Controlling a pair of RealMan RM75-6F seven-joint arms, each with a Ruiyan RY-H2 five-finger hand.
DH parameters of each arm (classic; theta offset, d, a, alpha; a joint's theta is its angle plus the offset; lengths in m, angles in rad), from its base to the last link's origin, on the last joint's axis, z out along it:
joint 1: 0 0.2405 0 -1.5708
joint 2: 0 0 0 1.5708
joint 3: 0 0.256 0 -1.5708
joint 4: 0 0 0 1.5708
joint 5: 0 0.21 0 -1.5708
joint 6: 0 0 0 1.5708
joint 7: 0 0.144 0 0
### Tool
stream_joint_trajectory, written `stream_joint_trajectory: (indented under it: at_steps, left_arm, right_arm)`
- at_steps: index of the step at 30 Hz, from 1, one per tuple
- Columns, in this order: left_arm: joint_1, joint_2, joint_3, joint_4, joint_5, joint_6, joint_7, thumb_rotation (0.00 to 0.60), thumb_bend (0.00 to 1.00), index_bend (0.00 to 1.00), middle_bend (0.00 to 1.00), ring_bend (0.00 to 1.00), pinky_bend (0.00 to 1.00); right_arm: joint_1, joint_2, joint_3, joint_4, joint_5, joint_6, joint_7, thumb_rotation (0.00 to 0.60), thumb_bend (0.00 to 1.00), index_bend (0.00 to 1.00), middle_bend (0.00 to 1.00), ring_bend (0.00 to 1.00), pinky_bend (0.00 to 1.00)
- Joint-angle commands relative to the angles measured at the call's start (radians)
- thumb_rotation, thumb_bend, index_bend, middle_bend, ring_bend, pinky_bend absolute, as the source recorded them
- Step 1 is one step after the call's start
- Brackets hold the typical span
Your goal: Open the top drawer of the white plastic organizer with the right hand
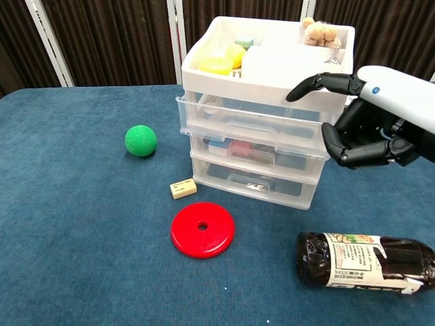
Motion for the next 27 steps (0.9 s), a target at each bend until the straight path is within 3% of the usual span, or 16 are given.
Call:
stream_joint_trajectory:
  at_steps: [1, 9, 27]
  left_arm:
    - [0.0, 0.0, 0.0, 0.0, 0.0, 0.0, -0.001, 0.6, 0.04, 0.01, 0.0, 0.0, 0.06]
    - [-0.001, 0.001, 0.0, -0.001, -0.002, -0.004, -0.001, 0.6, 0.04, 0.01, 0.0, 0.0, 0.06]
    - [0.002, -0.001, 0.002, -0.001, 0.008, 0.008, 0.002, 0.6, 0.04, 0.01, 0.0, 0.0, 0.05]
  right_arm:
    - [-0.001, 0.001, -0.005, 0.001, -0.006, -0.002, -0.016, 0.6, 0.71, 0.19, 0.93, 0.86, 0.89]
    - [-0.012, 0.003, -0.026, 0.005, -0.039, 0.009, -0.095, 0.6, 0.71, 0.17, 0.94, 0.87, 0.89]
    - [-0.025, 0.035, -0.024, -0.024, 0.023, -0.012, -0.193, 0.6, 0.71, 0.14, 0.95, 0.88, 0.89]
